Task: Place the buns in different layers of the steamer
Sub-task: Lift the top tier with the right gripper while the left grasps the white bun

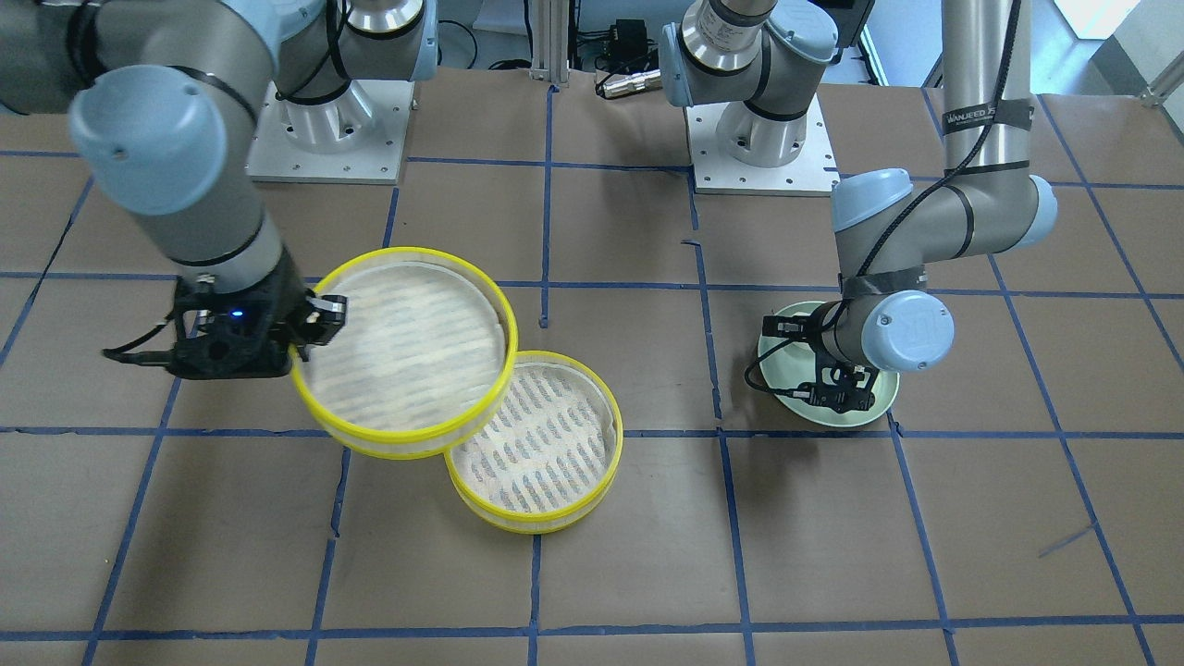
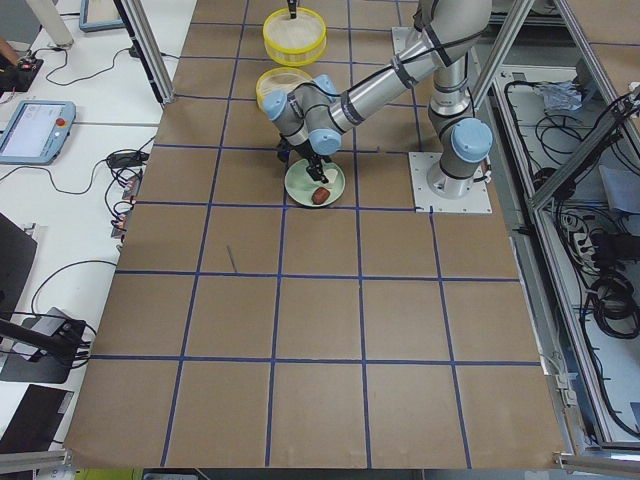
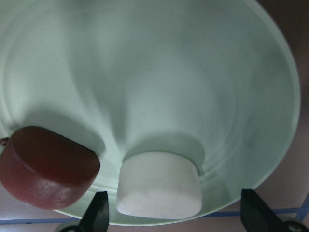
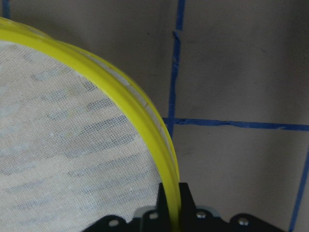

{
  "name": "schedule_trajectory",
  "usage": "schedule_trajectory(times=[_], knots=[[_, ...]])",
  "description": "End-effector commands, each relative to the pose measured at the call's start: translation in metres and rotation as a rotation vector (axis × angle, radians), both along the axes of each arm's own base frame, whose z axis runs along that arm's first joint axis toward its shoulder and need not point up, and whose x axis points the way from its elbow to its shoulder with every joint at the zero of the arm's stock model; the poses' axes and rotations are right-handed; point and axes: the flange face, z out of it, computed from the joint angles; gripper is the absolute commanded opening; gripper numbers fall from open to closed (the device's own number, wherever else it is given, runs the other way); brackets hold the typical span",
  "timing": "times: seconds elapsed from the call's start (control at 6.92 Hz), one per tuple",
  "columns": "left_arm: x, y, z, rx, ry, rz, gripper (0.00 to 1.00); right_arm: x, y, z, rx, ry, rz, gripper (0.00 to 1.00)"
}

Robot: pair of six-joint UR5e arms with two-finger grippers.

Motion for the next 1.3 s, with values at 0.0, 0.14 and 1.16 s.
schedule_trajectory(times=[0.0, 0.14, 1.16], knots=[[0.0, 0.0, -0.004, 0.003, 0.0, -0.002, 0.52, -0.075, 0.003, 0.021, 0.001, 0.008, 0.086, 0.06], [0.001, 0.0, -0.003, 0.001, -0.008, -0.005, 0.2, -0.082, 0.002, 0.02, 0.003, 0.004, 0.086, 0.06], [-0.041, -0.042, 0.183, -0.495, 0.107, 0.078, 0.01, -0.082, 0.003, 0.019, 0.005, 0.002, 0.086, 0.06]])
